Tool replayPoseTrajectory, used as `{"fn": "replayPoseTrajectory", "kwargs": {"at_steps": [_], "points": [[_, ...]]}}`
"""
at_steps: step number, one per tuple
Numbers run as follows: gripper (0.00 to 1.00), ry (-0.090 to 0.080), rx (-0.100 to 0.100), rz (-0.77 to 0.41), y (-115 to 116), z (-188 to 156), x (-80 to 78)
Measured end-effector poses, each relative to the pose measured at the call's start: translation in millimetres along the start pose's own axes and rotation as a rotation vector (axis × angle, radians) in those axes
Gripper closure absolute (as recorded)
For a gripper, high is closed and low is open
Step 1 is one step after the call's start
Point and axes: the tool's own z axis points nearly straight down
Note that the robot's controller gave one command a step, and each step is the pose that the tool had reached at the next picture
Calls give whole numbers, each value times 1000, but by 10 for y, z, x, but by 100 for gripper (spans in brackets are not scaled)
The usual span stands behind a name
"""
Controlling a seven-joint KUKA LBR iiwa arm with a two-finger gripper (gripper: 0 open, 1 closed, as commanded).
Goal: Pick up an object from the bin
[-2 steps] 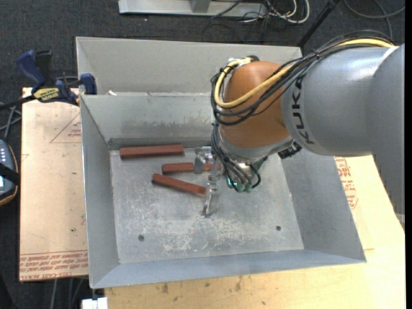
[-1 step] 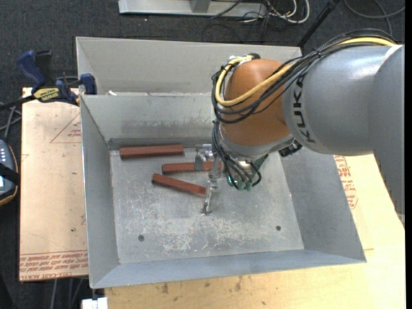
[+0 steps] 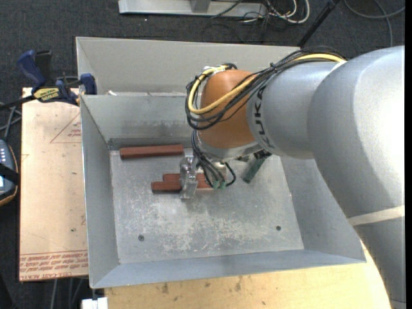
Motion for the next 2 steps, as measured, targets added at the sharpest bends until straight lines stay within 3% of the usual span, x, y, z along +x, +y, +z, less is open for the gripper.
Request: {"fn": "replayPoseTrajectory", "kwargs": {"at_steps": [1, 2], "points": [[0, 3, 1, 1, -5, 11, 8], [100, -2, 0, 2, -4, -6, -6]]}}
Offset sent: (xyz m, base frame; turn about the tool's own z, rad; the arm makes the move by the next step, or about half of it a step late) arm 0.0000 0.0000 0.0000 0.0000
